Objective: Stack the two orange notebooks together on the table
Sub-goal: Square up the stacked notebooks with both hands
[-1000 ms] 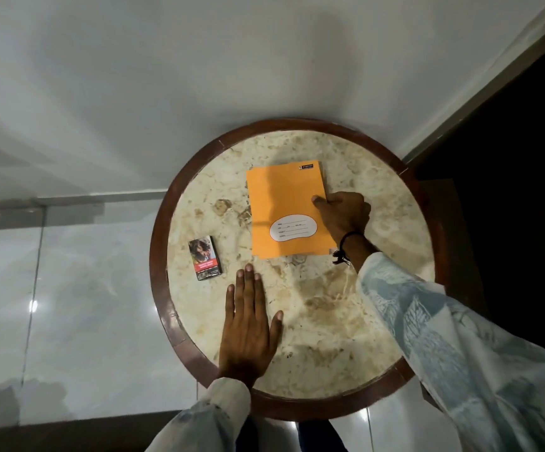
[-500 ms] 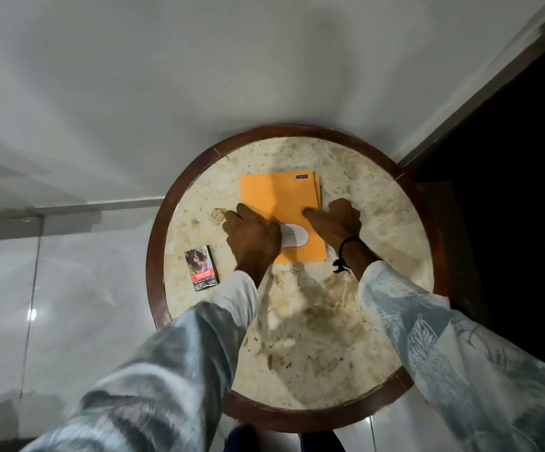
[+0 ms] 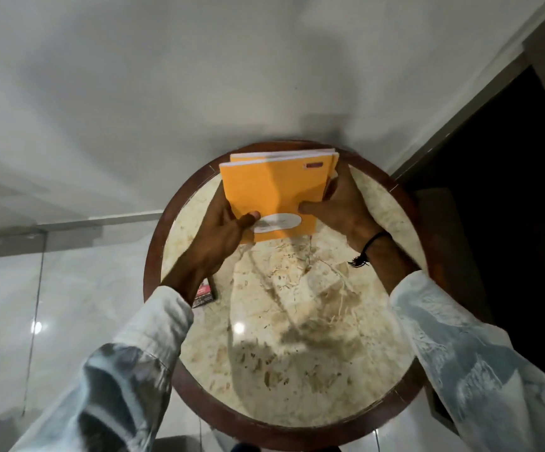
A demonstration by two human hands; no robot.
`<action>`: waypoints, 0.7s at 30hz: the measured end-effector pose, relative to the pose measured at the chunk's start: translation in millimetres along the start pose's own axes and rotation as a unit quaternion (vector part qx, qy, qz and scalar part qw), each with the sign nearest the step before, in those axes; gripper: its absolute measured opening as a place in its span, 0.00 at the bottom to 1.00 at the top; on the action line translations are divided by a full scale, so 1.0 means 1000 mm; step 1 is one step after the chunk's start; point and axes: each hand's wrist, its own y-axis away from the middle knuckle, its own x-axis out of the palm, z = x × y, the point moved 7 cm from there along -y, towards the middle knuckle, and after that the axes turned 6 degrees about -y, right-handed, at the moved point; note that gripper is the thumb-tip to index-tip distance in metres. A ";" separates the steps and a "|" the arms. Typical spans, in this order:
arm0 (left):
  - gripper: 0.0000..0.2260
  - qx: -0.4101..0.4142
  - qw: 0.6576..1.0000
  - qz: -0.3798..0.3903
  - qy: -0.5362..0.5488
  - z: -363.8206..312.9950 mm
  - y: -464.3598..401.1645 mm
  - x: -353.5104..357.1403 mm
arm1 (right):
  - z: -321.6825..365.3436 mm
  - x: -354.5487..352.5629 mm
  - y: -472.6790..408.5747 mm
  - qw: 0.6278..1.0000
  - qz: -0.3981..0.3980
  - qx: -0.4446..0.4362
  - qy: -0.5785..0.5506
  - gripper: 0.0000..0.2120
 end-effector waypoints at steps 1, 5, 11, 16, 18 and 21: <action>0.27 0.009 1.000 -0.003 -0.023 0.002 0.002 0.000 | 0.002 0.001 0.004 0.998 -0.006 -0.027 0.048 0.35; 0.19 0.000 0.993 -0.002 -0.114 0.017 0.010 0.009 | -0.021 0.015 0.022 0.978 0.023 0.000 0.209 0.31; 0.15 0.024 0.986 0.006 -0.162 -0.001 0.010 0.027 | -0.025 0.004 0.031 0.990 -0.010 -0.024 0.138 0.31; 0.14 -0.002 0.965 -0.025 -0.261 -0.003 0.011 0.084 | -0.058 -0.060 0.038 0.981 -0.056 0.043 0.181 0.22; 0.17 -0.059 0.952 -0.014 -0.300 0.003 0.009 0.113 | -0.075 -0.089 0.038 0.977 -0.059 0.084 0.185 0.22; 0.13 -0.094 0.943 -0.019 -0.320 0.005 0.008 0.153 | -0.100 -0.116 0.037 0.978 -0.040 0.132 0.158 0.20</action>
